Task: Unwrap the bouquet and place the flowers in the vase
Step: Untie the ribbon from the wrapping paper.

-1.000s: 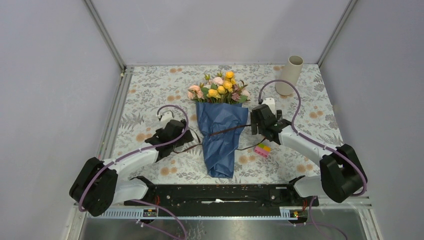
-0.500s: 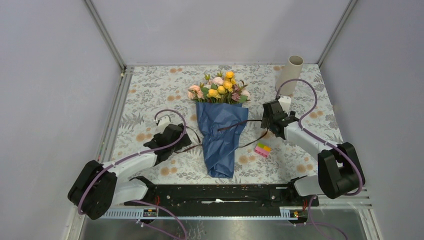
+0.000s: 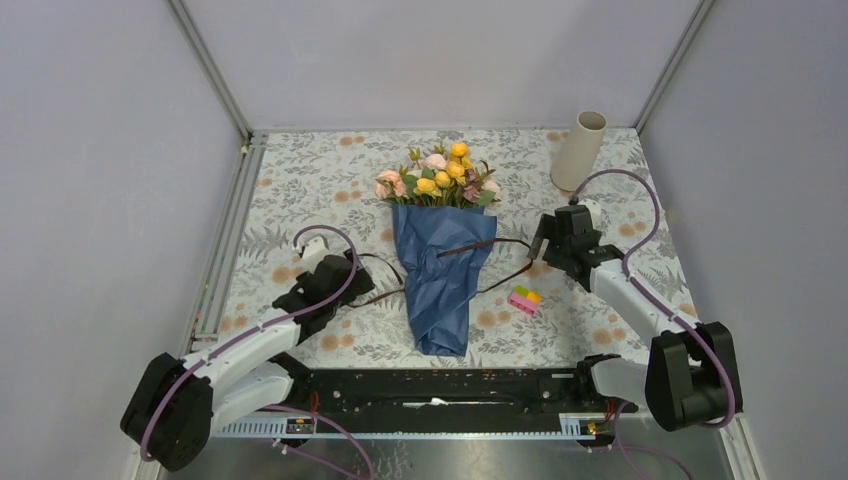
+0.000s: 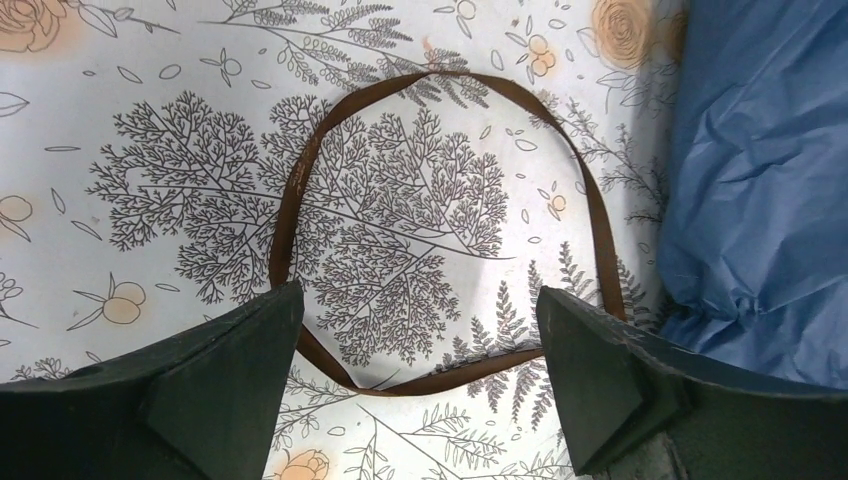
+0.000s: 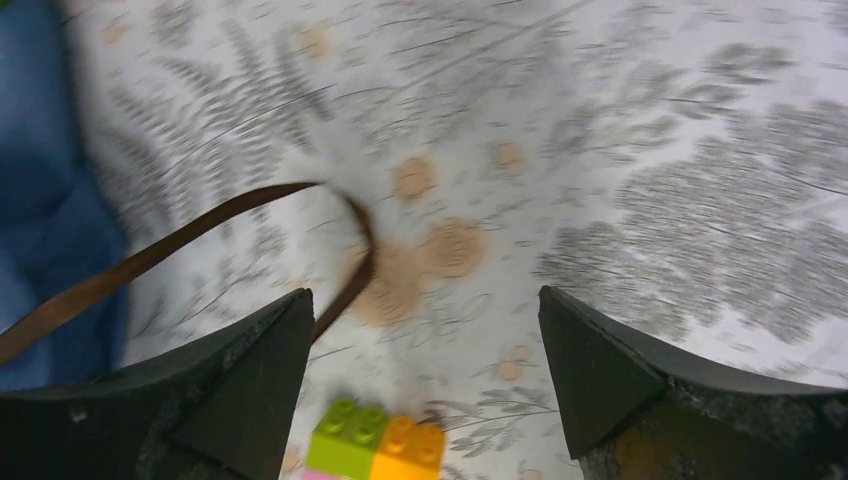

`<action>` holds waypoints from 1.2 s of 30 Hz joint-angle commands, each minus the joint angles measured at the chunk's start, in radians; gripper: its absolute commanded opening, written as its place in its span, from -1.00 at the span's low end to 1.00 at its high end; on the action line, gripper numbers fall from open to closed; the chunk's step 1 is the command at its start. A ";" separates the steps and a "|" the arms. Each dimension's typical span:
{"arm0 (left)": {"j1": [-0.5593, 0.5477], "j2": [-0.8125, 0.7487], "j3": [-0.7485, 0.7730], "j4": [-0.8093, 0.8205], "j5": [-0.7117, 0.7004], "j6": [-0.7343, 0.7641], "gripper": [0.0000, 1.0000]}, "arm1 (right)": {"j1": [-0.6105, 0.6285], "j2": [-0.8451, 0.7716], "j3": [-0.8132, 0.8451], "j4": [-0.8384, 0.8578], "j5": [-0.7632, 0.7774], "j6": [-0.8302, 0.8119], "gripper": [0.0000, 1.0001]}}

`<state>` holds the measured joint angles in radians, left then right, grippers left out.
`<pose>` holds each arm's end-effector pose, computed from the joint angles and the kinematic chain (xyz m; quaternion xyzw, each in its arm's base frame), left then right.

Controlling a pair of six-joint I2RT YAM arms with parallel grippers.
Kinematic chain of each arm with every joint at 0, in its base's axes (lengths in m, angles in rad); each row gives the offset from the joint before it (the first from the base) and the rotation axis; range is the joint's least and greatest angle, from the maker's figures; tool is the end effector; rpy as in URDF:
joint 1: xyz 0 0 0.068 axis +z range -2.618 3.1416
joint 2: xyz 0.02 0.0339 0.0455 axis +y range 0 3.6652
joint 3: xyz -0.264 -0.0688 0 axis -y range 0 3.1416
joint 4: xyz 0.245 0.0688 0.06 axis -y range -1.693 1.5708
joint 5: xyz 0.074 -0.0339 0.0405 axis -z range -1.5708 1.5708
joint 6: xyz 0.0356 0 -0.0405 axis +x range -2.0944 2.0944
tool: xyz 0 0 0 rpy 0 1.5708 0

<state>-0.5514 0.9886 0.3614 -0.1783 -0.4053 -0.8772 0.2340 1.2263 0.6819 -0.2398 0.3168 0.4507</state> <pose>0.1627 -0.0836 0.1618 -0.2215 0.8845 -0.0985 0.3986 0.2437 0.0467 0.2103 0.1587 0.9002 -0.0102 0.4054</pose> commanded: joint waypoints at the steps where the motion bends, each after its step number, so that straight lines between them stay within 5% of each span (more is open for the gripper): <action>1: 0.005 -0.047 0.034 -0.017 -0.001 0.020 0.88 | 0.003 0.001 0.005 0.099 -0.336 -0.062 0.79; 6: 0.005 -0.089 0.068 -0.053 0.021 0.020 0.88 | 0.002 0.028 -0.013 0.136 -0.399 0.121 0.71; 11: 0.005 -0.126 0.059 -0.059 0.015 0.020 0.88 | 0.015 -0.064 -0.171 0.377 -0.426 0.443 0.65; 23: 0.005 -0.160 0.040 -0.057 0.065 0.009 0.88 | 0.101 -0.057 -0.286 0.589 -0.148 0.854 0.59; 36: 0.005 -0.256 0.044 -0.109 0.083 0.045 0.88 | 0.114 0.141 -0.213 0.685 -0.096 0.965 0.51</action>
<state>-0.5514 0.7589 0.3866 -0.2939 -0.3367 -0.8566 0.3328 1.3304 0.4133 0.3843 0.1661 1.3720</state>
